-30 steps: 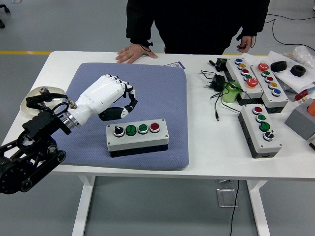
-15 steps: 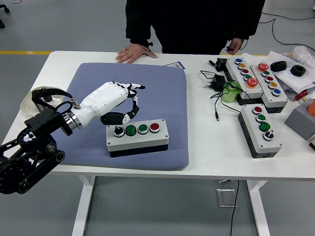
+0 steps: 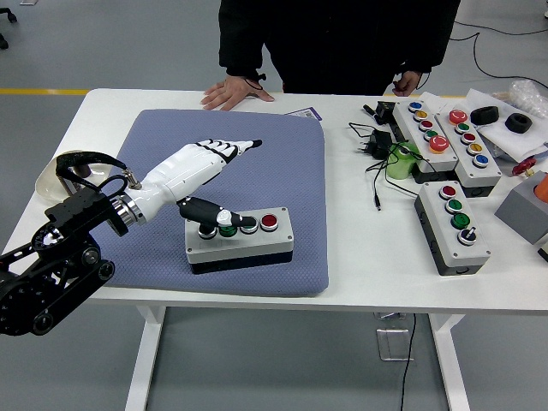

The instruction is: Pick up the button,place it on the desk,press the button,press the button

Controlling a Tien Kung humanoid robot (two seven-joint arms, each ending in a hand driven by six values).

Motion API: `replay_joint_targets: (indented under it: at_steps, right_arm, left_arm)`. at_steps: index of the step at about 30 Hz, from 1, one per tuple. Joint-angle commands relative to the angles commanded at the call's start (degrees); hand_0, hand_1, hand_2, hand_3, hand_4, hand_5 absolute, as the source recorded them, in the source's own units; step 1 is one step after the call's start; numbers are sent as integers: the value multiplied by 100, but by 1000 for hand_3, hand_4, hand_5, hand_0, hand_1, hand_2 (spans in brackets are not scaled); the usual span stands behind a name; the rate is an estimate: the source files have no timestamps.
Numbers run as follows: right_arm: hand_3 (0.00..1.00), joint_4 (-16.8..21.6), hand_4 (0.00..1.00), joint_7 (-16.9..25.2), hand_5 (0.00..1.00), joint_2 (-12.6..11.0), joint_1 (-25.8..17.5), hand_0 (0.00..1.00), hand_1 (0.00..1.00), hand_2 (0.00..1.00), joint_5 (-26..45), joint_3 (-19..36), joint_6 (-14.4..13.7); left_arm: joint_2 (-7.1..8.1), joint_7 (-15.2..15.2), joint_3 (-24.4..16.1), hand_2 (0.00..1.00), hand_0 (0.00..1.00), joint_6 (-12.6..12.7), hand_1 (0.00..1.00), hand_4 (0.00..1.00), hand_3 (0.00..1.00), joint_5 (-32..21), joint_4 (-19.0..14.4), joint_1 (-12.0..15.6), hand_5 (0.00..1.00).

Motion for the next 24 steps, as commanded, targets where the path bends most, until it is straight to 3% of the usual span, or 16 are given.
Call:
replay_joint_targets:
  at_steps: [2,3,5,8,9,14,15,20,21,24]
  right_arm:
    - [581,0,182,-1,128,2,-3,748,696,709,-8,7,-1]
    - [581,0,182,-2,129,2,-3,747,696,708,-13,8,0]
    - [581,0,182,-3,129,2,-4,747,696,708,-20,12,1]
    - [581,0,182,-3,129,3,-10,747,696,708,-22,14,2]
    - [581,0,182,-1,129,2,-10,747,695,708,-23,11,1]
    - [581,0,182,3,129,3,-11,747,695,708,-7,6,0]
    - [581,0,182,4,129,4,-11,747,695,708,-5,6,0]
    - [582,0,182,8,130,1,-8,747,695,708,8,-1,2]
    - [582,0,181,9,131,0,-7,747,695,708,9,-2,3]
    - [582,0,181,10,131,-2,0,747,695,708,9,0,4]
  left_arm:
    - [3,17,-14,998,905,-47,943,998,998,70,-12,-3,715]
    - [9,26,-25,998,906,-96,948,998,998,133,-30,-3,628]
    - [25,35,-54,998,906,-227,948,998,998,249,-78,3,628]
    - [74,49,-111,998,906,-684,948,998,998,542,-194,19,628]
    - [103,28,-127,998,808,-781,886,925,998,609,-256,38,186]
    - [213,20,-195,998,808,-922,886,925,998,679,-553,104,186]
    - [231,21,-214,998,762,-940,849,422,998,668,-609,113,2]
    - [349,92,-319,998,762,-1096,849,422,998,487,-946,146,2]
    - [373,104,-332,998,745,-1152,821,2,998,430,-1006,150,2]
    - [407,145,-324,998,745,-1238,821,2,998,353,-1086,141,2]
